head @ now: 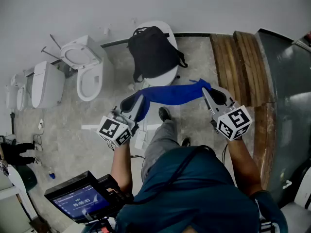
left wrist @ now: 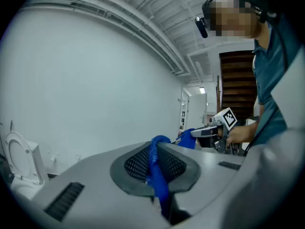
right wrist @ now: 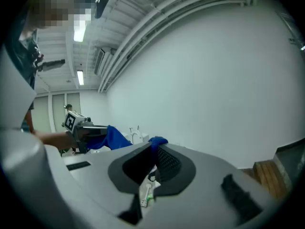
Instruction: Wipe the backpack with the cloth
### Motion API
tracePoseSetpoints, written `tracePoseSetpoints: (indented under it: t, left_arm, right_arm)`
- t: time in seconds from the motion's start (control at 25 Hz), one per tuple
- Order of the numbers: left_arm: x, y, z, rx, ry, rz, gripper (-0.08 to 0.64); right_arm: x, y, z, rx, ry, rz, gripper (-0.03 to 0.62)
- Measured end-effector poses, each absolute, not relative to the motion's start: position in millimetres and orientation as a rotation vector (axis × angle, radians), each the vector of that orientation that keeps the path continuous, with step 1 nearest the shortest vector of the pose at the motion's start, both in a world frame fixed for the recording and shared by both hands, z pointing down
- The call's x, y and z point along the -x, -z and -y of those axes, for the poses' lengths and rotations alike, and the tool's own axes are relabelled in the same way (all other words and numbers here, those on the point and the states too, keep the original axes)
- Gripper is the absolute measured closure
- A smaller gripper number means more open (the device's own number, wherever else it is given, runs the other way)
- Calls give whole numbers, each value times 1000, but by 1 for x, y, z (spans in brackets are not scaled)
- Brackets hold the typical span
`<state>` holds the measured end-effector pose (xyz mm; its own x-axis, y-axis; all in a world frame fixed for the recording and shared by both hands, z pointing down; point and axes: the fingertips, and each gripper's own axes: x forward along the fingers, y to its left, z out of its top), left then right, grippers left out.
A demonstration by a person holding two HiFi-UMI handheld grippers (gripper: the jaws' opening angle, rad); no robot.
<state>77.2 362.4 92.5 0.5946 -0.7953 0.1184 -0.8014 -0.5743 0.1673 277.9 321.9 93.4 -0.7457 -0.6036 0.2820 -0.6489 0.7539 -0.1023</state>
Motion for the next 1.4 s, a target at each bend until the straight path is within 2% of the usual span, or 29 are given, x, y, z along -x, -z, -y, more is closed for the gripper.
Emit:
tracePoseSetpoints:
  t: [0.12,0.36,0.64,0.76,0.92,1.04,1.28,1.4]
  left_arm:
    - [-45,-145,-330,-2513,-101,1337,532]
    - [30,-319,-160,-2291,-220,1257,532]
    - [97,-482,-47,-2148,-437,1301,532]
    - [94,-511,-60,-2081,-326,1322,532]
    - [41,-542,-149,-1921,-212,1257,532]
    - [16,-572,-198,-1783,-211,1252,532]
    - [103,-591,-180,-1582,-112,1493,532]
    - [94,-604,-161,-1549,-73,1497,532]
  right_arm:
    - [-256,-147,-285,-957,-335,2618,588]
    - [-173,-316,-117,-853,-487,2456,588]
    - [-86,-484,33,-674,-445,2410,588]
    - [-86,-524,19,-598,-499,2386,588]
    - [-139,-560,-87,-507,-689,2262,588]
    - [-165,-580,-116,-525,-797,2181,588]
    - [-54,-575,-98,-400,-797,2337,588]
    - [-67,-578,-91,-562,-879,2315,588]
